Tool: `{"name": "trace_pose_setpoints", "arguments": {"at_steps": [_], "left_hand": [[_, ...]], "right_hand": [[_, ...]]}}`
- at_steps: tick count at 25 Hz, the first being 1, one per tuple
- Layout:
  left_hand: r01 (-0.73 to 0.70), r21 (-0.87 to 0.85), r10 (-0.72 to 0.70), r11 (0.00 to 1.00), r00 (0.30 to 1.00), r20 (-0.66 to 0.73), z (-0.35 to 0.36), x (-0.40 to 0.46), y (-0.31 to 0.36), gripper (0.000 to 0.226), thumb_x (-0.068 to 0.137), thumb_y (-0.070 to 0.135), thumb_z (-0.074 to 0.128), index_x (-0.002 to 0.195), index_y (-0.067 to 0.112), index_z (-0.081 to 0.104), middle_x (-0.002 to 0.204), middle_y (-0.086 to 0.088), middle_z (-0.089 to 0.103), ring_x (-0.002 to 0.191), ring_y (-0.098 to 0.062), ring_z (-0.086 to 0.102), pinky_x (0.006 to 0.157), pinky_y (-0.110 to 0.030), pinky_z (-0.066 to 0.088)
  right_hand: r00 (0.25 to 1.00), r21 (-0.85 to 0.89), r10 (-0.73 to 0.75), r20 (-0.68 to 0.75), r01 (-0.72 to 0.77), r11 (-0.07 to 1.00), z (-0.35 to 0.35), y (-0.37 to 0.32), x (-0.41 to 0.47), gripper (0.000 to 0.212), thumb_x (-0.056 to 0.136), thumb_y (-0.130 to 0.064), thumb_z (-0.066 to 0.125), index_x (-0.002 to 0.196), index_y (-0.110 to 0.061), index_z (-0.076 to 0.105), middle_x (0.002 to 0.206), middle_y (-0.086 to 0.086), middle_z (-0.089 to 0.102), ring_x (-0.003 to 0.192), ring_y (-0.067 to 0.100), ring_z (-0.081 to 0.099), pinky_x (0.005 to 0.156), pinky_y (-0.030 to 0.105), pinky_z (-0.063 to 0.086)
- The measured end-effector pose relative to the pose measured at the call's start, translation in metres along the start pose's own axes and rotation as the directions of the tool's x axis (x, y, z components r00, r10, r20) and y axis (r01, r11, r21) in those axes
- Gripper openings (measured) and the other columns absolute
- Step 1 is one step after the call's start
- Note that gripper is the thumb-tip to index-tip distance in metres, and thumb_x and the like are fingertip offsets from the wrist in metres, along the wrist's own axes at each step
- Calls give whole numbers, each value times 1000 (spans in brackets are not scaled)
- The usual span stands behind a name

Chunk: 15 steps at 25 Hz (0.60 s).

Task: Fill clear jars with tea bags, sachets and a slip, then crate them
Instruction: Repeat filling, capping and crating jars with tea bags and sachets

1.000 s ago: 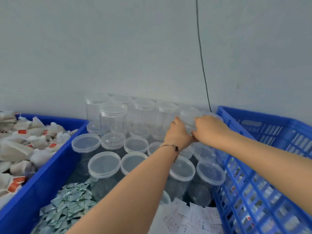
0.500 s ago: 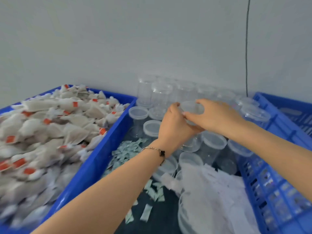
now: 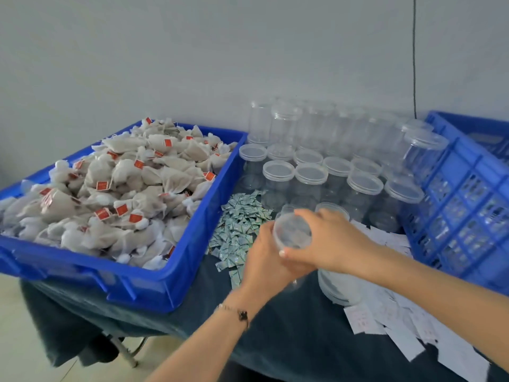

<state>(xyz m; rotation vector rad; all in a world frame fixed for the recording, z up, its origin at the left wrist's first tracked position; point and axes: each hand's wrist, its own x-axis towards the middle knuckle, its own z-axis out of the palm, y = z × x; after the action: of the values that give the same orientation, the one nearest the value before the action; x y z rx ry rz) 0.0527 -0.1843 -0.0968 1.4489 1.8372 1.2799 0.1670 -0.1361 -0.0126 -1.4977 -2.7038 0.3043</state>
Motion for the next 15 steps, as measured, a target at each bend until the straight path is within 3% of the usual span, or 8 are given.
{"name": "trace_pose_setpoints", "arguments": {"at_steps": [4,5,7,9,11,13,15], "left_hand": [[24,-96,-30,995,998,-54,21,-14,-21,71,46,49,78,107,35,44,104,9,59,91,-8,62,71,-27,55],[14,-94,-19,995,998,-52,23,-14,-25,69,46,46,80,105,44,45,102,11,59,90,-7,62,68,-24,56],[-11,-89,5,996,998,-61,23,-12,-28,76,44,46,80,101,67,35,102,22,54,91,1,59,66,-16,53],[-56,-34,54,998,997,-55,21,-12,-29,84,45,49,77,100,78,21,109,37,43,99,10,50,70,-10,47],[-100,26,102,995,994,-45,20,-11,-31,84,48,54,73,109,77,19,112,49,34,104,20,41,77,-3,41],[-97,59,99,993,995,-32,19,-9,-34,83,49,60,72,120,63,28,109,45,39,102,18,43,78,-3,40],[-83,45,84,995,996,-5,17,-6,-40,82,46,62,75,118,49,37,109,35,46,99,11,50,76,-9,43]], "right_hand": [[997,-116,-32,73,40,992,19,-4,-1,98,60,-85,42,143,-38,19,140,0,38,130,25,31,94,40,38],[997,-143,-24,70,34,989,23,-5,0,100,61,-87,40,144,-35,18,140,1,37,131,26,30,94,41,38],[999,-168,-15,37,21,986,28,-8,4,100,64,-87,41,143,-30,23,137,4,38,128,26,32,91,40,39],[999,-158,-45,-3,44,987,31,-9,8,91,65,-84,43,136,-28,33,126,2,42,120,24,35,85,36,40],[996,-122,-90,-17,87,989,32,-8,12,85,66,-81,47,132,-28,38,119,-1,42,113,21,35,82,33,39],[987,-98,-161,11,161,982,29,-3,15,86,66,-77,54,136,-31,35,121,-4,41,114,19,34,87,32,38],[947,-81,-288,142,301,950,19,2,19,85,69,-63,65,142,-38,29,130,-7,37,122,16,29,98,31,34]]}}
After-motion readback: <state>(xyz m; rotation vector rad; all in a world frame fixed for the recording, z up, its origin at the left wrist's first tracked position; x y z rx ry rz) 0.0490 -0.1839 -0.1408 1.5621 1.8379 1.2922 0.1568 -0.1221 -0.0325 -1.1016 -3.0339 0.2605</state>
